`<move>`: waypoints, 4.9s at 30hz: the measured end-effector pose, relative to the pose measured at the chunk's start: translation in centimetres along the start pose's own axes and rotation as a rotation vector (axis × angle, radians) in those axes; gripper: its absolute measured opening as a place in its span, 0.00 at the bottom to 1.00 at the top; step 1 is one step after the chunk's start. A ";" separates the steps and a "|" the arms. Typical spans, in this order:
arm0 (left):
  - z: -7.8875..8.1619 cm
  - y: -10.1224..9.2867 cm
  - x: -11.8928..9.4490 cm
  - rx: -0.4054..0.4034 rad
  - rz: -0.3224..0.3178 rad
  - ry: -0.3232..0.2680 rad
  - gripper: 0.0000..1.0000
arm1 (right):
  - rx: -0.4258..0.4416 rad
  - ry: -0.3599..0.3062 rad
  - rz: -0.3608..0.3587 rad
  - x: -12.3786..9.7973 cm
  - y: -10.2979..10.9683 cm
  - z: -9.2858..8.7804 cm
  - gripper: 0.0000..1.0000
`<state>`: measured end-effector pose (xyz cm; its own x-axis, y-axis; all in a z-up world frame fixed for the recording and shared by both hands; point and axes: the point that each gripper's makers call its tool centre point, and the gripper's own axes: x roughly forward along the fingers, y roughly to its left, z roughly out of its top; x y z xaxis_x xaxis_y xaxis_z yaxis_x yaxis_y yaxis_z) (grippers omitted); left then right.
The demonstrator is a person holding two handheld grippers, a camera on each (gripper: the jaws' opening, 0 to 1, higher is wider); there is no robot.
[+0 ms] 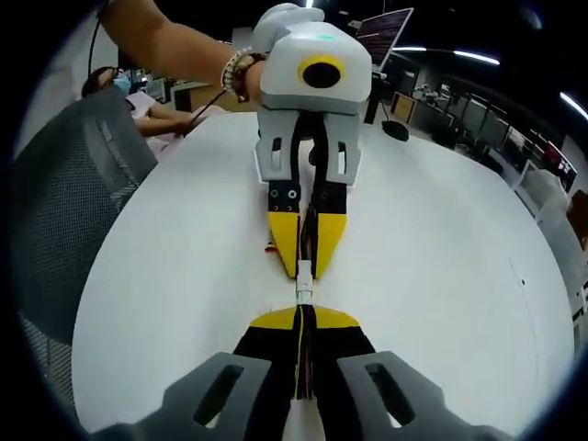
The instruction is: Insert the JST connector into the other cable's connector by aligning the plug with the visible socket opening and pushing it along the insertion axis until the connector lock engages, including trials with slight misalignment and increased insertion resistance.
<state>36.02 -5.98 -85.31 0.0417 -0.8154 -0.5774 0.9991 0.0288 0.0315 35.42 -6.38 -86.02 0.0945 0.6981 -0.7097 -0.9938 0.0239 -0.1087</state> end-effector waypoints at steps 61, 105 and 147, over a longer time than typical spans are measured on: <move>0.2 4.0 0.2 -0.031 0.048 -0.008 0.01 | 0.099 -0.054 -0.078 0.3 -4.0 -0.1 0.02; -1.0 -2.0 -3.8 -0.139 0.152 -0.072 0.14 | 0.193 -0.134 -0.075 -2.3 1.8 1.4 0.09; -0.5 -4.2 -4.2 -0.097 0.126 -0.088 0.00 | 0.130 -0.106 -0.054 -2.4 3.9 0.9 0.04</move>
<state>31.67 -2.43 -83.42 0.1703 -0.8488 -0.5005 0.9823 0.1866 0.0177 31.27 -7.34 -84.07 0.1484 0.7648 -0.6270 -0.9873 0.1514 -0.0490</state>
